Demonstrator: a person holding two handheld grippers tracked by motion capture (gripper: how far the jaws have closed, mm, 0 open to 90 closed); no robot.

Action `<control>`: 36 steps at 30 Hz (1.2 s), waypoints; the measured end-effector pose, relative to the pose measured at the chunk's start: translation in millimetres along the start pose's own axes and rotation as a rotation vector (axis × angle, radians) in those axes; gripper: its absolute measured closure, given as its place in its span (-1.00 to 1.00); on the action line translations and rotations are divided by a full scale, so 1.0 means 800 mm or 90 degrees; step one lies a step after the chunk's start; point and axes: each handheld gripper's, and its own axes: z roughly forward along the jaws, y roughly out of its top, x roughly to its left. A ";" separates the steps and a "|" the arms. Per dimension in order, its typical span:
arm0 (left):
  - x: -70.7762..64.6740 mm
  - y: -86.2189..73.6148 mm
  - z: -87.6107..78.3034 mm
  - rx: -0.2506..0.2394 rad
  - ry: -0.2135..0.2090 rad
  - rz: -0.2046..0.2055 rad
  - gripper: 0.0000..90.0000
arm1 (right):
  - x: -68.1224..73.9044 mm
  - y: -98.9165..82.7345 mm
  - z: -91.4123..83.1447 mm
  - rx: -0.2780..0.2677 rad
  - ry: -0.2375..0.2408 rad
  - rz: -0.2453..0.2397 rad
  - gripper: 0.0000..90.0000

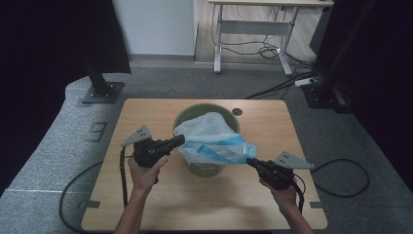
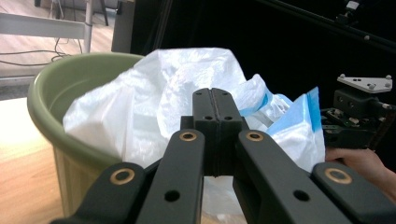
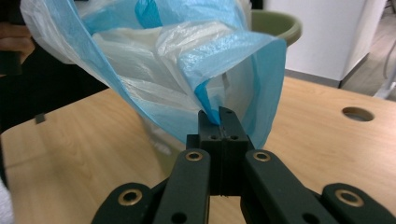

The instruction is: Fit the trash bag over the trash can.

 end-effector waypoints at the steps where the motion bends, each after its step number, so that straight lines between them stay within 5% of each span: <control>1: 0.000 -0.003 -0.002 0.002 0.004 0.002 1.00 | 0.001 -0.003 0.000 0.001 0.004 0.000 0.98; 4: 0.001 -0.015 -0.008 0.015 0.036 0.007 1.00 | 0.004 -0.013 0.001 0.009 0.014 0.003 0.98; 21: 0.024 -0.036 -0.013 0.023 0.061 -0.020 1.00 | 0.009 -0.057 0.053 0.069 0.058 0.022 0.98; 28: 0.022 -0.031 -0.016 0.019 0.060 -0.015 1.00 | 0.000 -0.052 0.010 0.016 0.068 0.044 0.71; 31: 0.023 -0.030 -0.017 0.016 0.063 -0.016 1.00 | -0.012 -0.045 -0.026 -0.014 0.051 0.049 0.61; 36: 0.023 -0.031 -0.018 0.017 0.064 -0.018 1.00 | -0.028 -0.030 -0.042 -0.027 0.012 0.038 0.53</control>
